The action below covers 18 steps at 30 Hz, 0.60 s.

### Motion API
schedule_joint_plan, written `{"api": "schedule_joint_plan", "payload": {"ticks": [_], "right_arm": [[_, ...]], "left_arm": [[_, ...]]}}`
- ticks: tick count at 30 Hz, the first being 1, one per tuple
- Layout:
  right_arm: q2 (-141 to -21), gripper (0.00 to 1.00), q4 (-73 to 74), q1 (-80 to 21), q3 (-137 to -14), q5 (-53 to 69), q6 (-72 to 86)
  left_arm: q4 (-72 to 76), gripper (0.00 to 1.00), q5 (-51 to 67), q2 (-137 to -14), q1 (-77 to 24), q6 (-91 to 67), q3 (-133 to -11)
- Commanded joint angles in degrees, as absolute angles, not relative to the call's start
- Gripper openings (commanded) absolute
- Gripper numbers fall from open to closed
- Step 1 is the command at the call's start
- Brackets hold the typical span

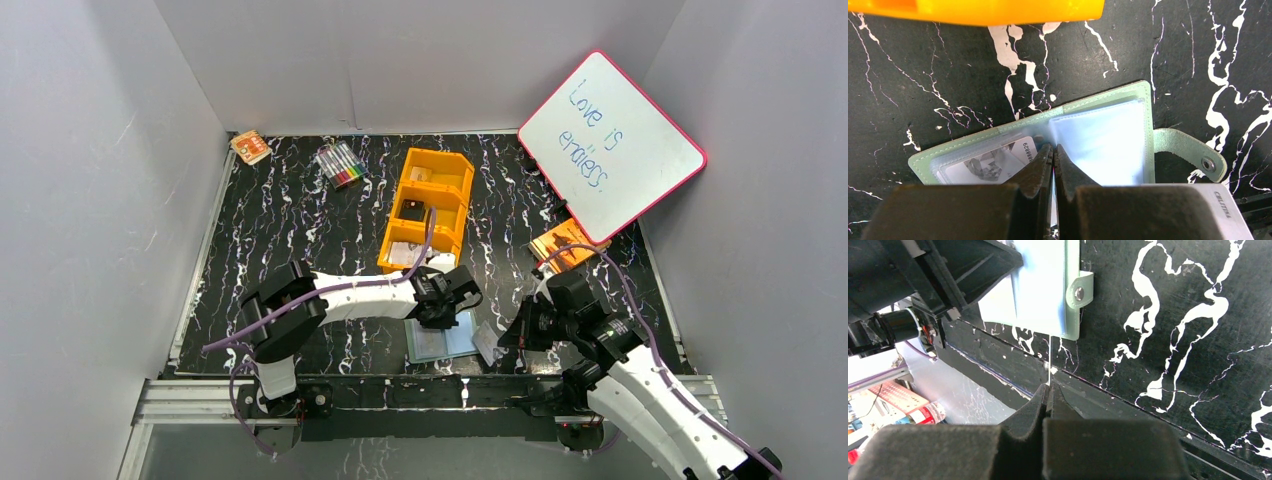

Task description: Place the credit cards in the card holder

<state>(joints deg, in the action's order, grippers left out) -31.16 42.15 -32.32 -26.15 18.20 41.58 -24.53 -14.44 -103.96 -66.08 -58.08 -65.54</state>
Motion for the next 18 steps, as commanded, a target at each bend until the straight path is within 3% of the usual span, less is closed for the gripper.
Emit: {"api": "schedule_joint_plan", "payload": {"ticks": [1, 18], "right_arm": [[-31.87, 0.0, 39.8, -32.4, -25.11, 18.59, 40.66], [-26.89, 0.0, 40.18, -32.36, -26.14, 12.71, 41.61]], "left_arm": [[-28.46, 0.0, -14.11, -106.47, -66.26, -58.11, -61.67], [-28.18, 0.0, -13.6, -106.37, -66.27, -58.13, -61.04]]}}
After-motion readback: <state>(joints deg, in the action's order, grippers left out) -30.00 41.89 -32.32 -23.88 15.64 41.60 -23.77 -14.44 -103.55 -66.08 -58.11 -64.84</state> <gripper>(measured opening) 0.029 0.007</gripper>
